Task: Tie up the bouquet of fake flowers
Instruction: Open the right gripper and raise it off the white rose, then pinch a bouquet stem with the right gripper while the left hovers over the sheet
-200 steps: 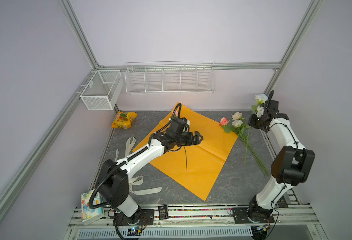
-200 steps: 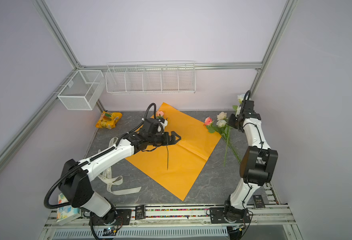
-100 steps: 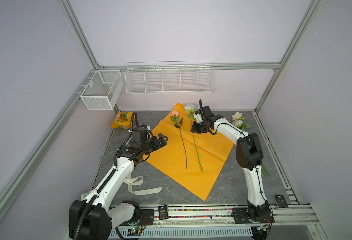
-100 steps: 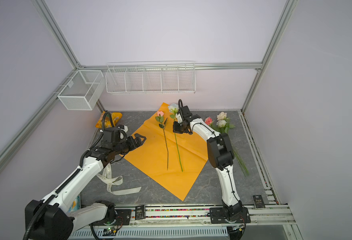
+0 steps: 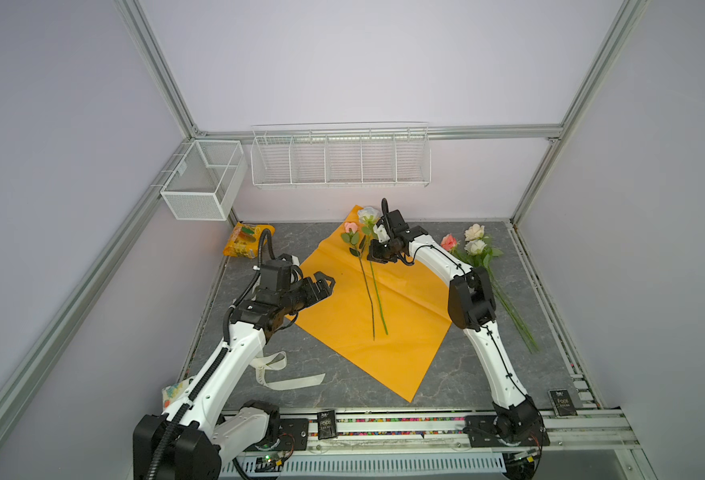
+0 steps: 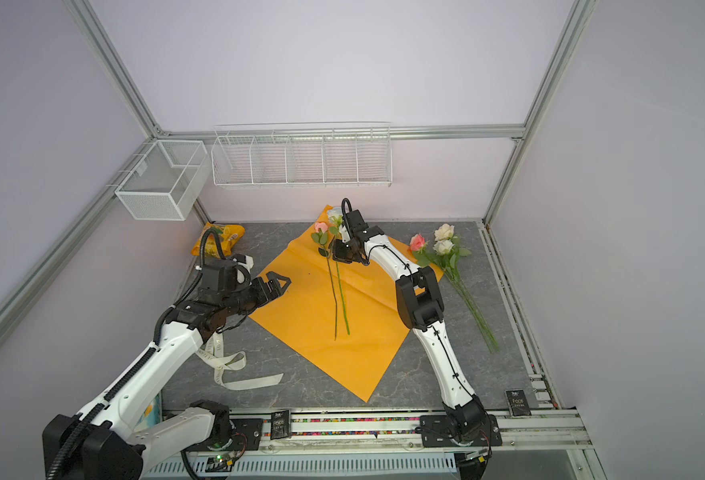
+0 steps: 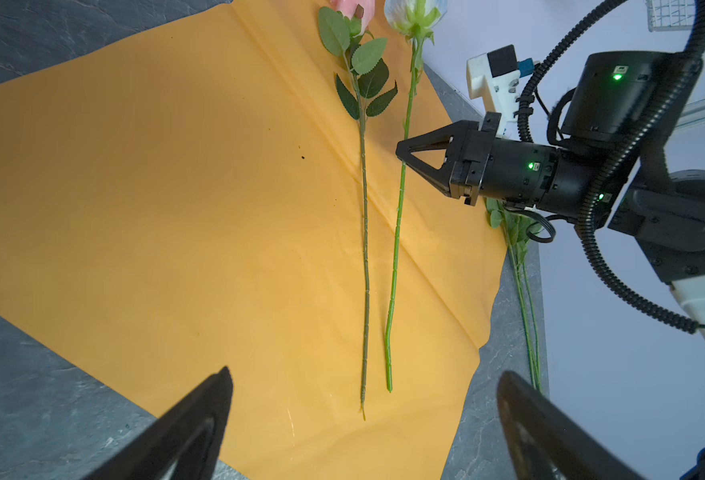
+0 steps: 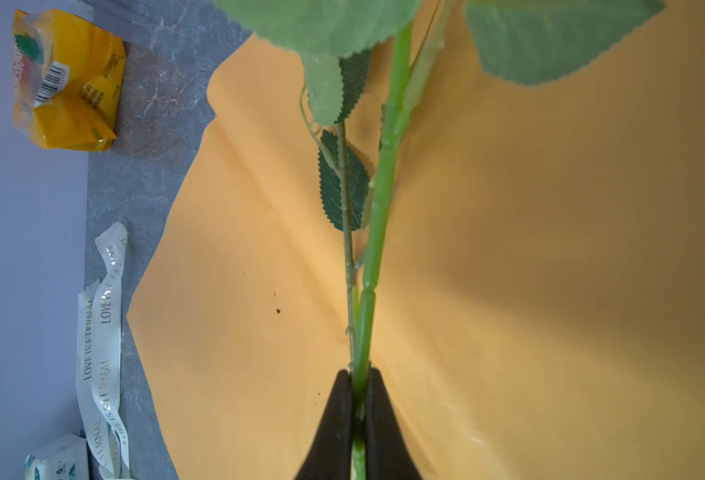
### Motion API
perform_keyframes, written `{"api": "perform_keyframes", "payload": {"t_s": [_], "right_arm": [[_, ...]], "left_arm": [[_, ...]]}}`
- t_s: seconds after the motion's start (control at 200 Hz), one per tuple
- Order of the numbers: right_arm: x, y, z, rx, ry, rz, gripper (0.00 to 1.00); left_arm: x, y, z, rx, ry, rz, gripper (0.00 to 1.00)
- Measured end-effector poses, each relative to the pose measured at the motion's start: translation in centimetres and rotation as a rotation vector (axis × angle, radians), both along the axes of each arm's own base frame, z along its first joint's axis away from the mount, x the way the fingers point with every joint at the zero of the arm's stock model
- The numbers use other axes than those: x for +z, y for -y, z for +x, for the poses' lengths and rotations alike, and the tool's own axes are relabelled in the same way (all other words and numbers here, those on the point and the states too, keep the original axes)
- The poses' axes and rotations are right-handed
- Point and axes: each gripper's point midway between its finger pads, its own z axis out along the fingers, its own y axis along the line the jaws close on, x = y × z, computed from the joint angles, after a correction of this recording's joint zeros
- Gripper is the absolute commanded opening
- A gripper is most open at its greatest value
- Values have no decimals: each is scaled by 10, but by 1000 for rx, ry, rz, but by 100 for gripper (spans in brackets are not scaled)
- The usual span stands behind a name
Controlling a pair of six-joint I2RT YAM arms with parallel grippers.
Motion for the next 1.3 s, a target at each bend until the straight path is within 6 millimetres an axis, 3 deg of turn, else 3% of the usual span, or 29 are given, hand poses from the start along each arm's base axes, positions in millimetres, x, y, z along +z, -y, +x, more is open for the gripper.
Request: {"api": "perform_keyframes", "payload": {"t_s": [0.145,0.31,0.42,0.49,0.545,0.61,0.72,0.8,0.875,0.95,1.14,1.3], "right_arm": [[-14,4,-9,-2,-50,-26,16],[-22,7,-15,0,-81,-42,34],[-17,19,-14,-3,-80,-65,35],[-2,41,-10,-23,-58,-90,36],[15,71,-9,-56,-42,-112,37],[47,120,-8,-122,5,-128,38],[102,239,-18,-319,104,-136,38],[116,323,-30,-476,136,-167,38],[100,380,-43,-567,104,-214,37],[67,408,-52,-588,24,-255,37],[-15,431,-67,-517,-170,-328,36],[-35,444,-63,-466,-205,-424,36]], "left_arm": [[-2,4,-1,-15,-15,-19,100],[-2,14,1,-43,-31,-70,100],[-2,28,6,-85,-56,-111,100],[-2,49,10,-135,-71,-117,100],[1,73,10,-196,-77,-117,100],[4,102,9,-268,-78,-121,100],[3,161,6,-401,-89,-124,100],[-5,198,2,-476,-108,-123,100],[-14,231,-1,-535,-127,-116,100],[-23,261,-4,-587,-144,-112,100],[-28,327,-10,-694,-150,-124,100],[-37,344,-20,-736,-175,-116,99]]}}
